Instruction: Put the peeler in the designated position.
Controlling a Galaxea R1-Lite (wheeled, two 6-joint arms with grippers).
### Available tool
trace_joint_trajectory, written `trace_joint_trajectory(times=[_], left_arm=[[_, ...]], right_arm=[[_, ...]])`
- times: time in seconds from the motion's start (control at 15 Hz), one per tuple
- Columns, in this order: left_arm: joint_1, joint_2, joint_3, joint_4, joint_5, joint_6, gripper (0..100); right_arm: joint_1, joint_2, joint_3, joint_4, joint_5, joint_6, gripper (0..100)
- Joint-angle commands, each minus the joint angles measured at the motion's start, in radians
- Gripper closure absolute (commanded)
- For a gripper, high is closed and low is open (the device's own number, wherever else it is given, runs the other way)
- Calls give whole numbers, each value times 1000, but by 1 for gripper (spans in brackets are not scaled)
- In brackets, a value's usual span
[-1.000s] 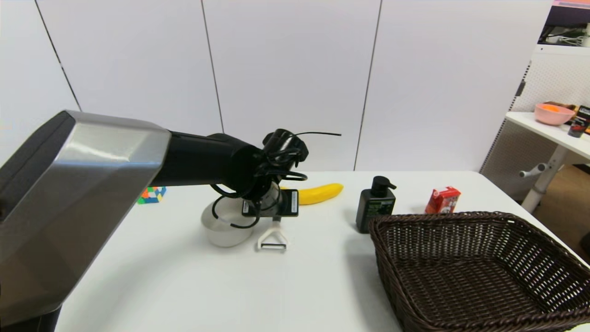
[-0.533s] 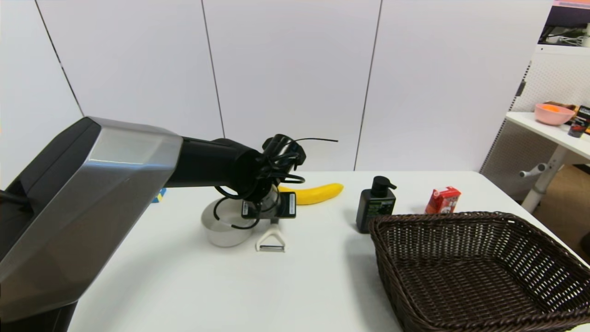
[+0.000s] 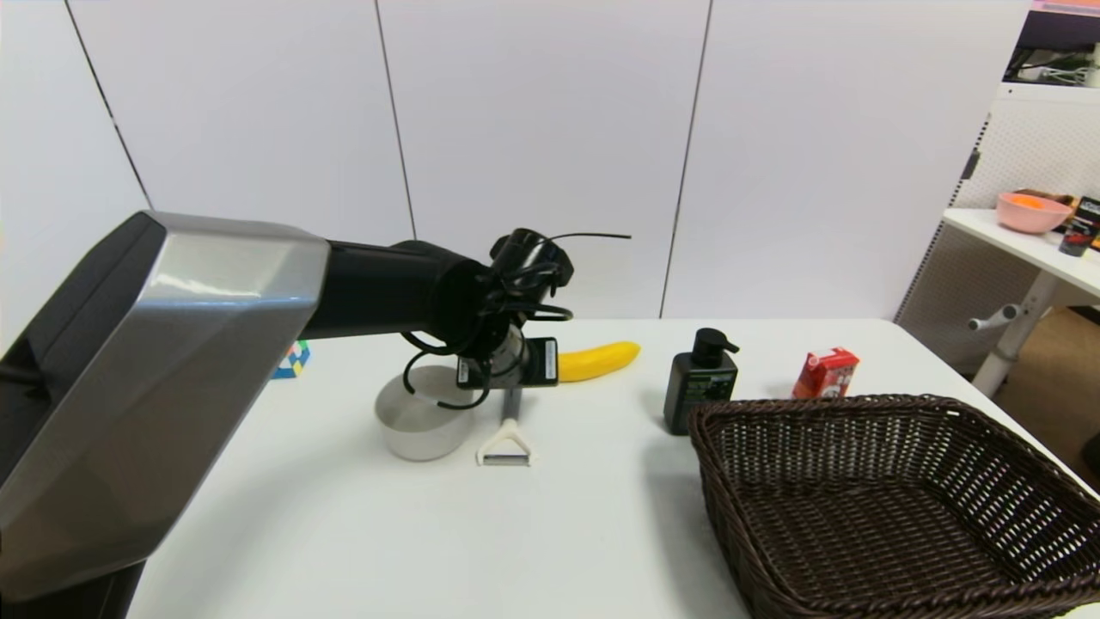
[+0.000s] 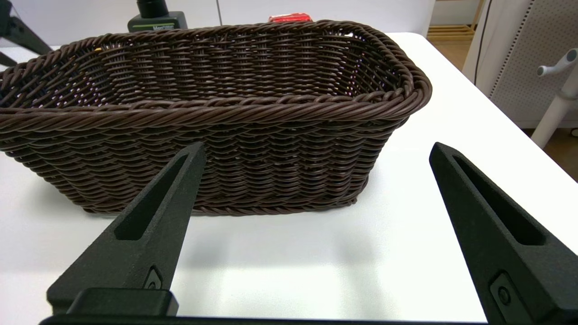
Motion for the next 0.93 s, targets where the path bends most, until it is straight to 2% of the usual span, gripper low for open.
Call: trace_joint_trajectory(times=[0.07,0.27,0.4,0.53,0.6,0.8,0.93], left_arm=[[-24,-128,-59,7,1,9,0],[-15,-401,36,61,1,45,0],[59,-640,205,81,-1,117,0],[185,-884,397,74,1,244,0],[249,-1025,515,59,2,285,0],[289,-1357,860,-51,1,311,0],[344,-1544,1045,-143,1,388,0]], right_arm=[[0,1,2,0,0,0,0],[0,1,2,0,0,0,0],[0,1,2,0,0,2,0],[0,1,2,0,0,0,0],[0,1,2,0,0,0,0],[0,1,2,0,0,0,0],[0,1,2,0,0,0,0]])
